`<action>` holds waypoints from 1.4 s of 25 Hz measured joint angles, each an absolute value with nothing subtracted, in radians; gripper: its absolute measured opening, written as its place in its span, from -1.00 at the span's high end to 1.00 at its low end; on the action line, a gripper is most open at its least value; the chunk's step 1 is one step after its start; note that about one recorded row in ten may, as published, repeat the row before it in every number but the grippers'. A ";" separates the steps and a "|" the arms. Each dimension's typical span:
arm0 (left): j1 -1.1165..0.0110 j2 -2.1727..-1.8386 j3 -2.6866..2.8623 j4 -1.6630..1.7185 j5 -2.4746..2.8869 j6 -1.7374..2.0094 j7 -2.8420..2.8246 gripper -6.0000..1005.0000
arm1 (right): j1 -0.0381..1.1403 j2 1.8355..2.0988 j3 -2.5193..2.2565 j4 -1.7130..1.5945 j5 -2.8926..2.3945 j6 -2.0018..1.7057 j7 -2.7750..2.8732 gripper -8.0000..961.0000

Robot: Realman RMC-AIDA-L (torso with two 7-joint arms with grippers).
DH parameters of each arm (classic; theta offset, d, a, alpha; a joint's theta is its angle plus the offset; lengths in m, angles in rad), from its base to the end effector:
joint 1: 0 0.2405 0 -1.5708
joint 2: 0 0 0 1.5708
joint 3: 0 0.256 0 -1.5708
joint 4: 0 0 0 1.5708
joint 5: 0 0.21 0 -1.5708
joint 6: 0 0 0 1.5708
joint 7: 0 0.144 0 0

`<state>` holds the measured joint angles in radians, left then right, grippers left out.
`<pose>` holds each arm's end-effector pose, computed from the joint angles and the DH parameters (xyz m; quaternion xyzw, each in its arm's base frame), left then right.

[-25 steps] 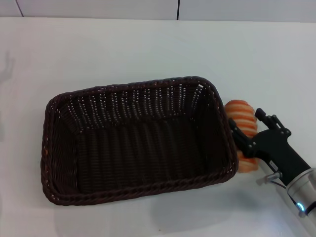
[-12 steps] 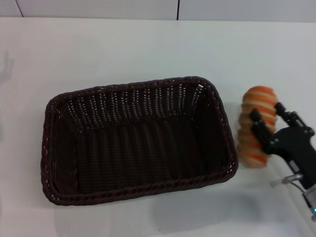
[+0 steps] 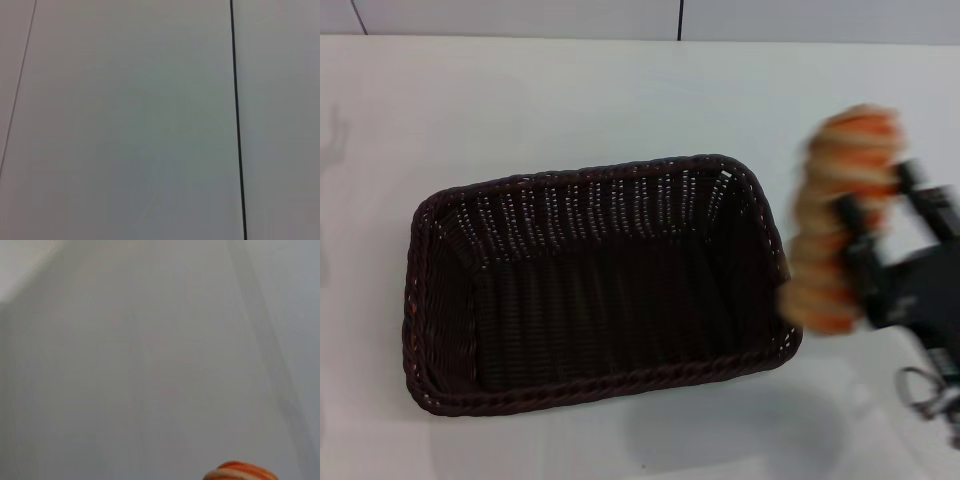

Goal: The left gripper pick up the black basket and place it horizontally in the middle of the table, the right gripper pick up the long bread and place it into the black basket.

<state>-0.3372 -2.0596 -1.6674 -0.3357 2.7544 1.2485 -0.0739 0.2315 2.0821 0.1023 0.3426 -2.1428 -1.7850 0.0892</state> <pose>-0.3457 0.3307 0.0892 -0.5243 -0.1739 -0.3385 0.7617 0.2521 0.1942 -0.0589 -0.7394 0.0970 0.5156 0.4220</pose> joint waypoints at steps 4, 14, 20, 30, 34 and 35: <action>-0.339 -2.062 -1.666 -0.331 2.755 1.248 -0.075 -0.56 | 0.300 2.086 0.107 0.363 -2.240 -1.689 0.082 -0.08; -0.332 -2.062 -1.666 -0.322 2.755 1.247 -0.093 -0.56 | 0.363 2.081 0.131 0.371 -2.240 -1.575 0.241 -0.04; -0.330 -2.062 -1.666 -0.320 2.755 1.247 -0.099 -0.56 | 0.359 2.082 0.140 0.374 -2.240 -1.571 0.237 -0.54; -0.316 -2.060 -1.642 -0.290 2.767 1.247 -0.100 -0.56 | 0.224 2.082 0.382 0.347 -2.232 -1.601 0.221 -0.61; -0.322 -2.060 -1.626 -0.241 2.786 1.241 -0.093 -0.55 | 0.139 2.085 0.527 0.300 -2.136 -1.603 0.216 -0.62; -0.326 -2.063 -1.623 -0.217 2.788 1.239 -0.092 -0.55 | 0.130 2.085 0.535 0.278 -2.104 -1.610 0.216 -0.62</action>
